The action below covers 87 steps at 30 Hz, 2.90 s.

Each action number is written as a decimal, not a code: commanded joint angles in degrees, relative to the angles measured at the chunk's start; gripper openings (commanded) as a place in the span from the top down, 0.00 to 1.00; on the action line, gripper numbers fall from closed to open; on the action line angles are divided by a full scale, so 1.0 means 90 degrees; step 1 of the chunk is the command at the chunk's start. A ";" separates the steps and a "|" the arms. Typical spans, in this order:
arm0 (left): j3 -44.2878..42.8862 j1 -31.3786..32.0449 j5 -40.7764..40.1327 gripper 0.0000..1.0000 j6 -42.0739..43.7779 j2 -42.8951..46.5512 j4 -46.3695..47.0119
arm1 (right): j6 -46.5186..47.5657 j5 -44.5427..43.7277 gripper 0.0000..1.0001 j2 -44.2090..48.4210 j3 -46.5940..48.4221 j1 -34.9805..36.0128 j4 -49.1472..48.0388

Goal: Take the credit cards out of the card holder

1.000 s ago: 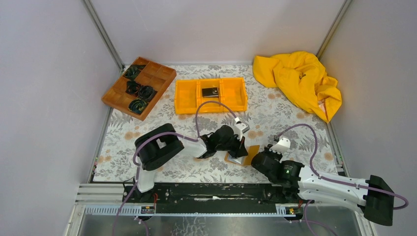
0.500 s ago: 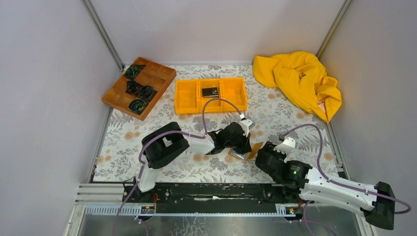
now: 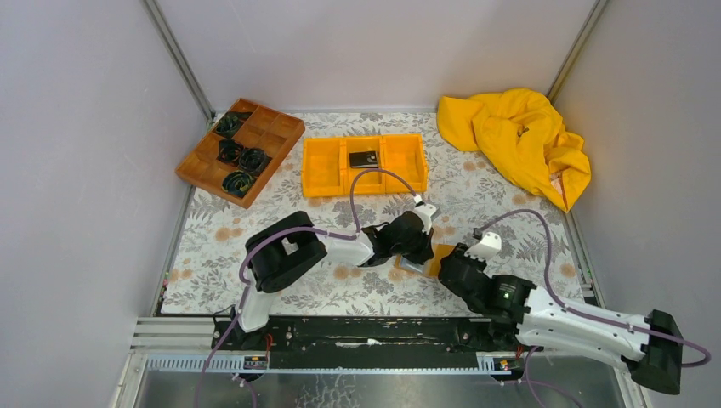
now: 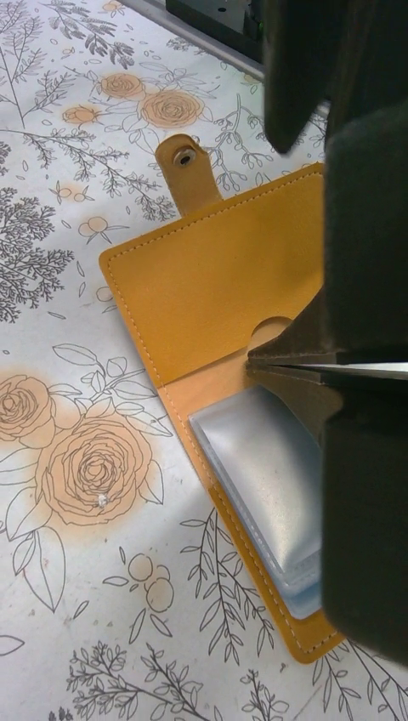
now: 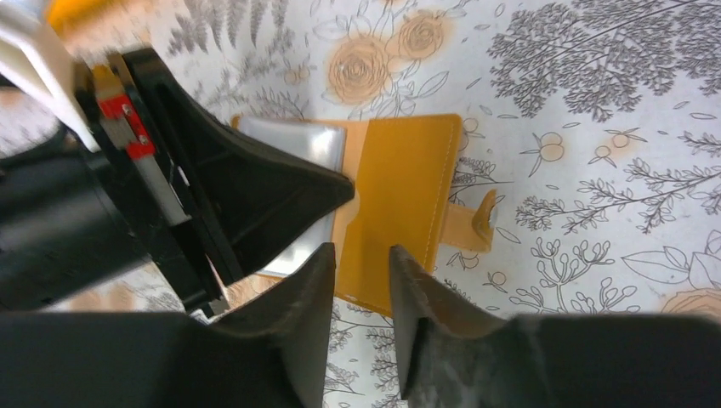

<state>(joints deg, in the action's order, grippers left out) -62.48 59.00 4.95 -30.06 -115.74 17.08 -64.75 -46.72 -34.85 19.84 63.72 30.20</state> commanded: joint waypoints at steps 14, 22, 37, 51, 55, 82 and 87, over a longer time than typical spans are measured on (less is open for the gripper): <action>0.0804 -0.0250 -0.0851 1.00 -0.0204 0.0529 -0.0983 | 0.0241 0.0313 1.00 -0.1336 -0.0403 -0.0396 -0.1893; 0.1010 -0.0344 -0.0874 1.00 -0.0268 0.0904 -0.1123 | 0.1185 0.1115 1.00 -0.2178 -0.0134 -0.1396 -0.2814; 0.1742 -0.0475 -0.1656 1.00 0.0086 0.2565 -0.0527 | 0.2911 0.1693 1.00 -0.3020 0.1794 -0.1388 -0.2717; 0.2230 -0.1432 0.0185 0.97 -0.0419 0.2390 0.0030 | 0.3021 0.3058 1.00 -0.4742 0.1265 -0.1823 -0.3907; 0.2223 -0.1568 0.0969 0.90 -0.0516 0.2197 0.0341 | 0.3464 0.3675 1.00 -0.5159 0.1589 -0.2115 -0.3523; 0.2470 -0.1700 0.1664 0.59 -0.0880 0.1929 0.1150 | 0.3904 0.4261 1.00 -0.5273 0.1248 -0.2395 -0.4131; 0.2494 -0.1709 0.1965 0.63 -0.0967 0.1881 0.1396 | 0.3912 0.4347 1.00 -0.5348 0.1280 -0.2415 -0.4137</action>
<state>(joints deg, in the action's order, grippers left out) -39.72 43.72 18.70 -37.54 -98.30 24.01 -30.35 -9.34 -82.21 31.90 42.48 -7.57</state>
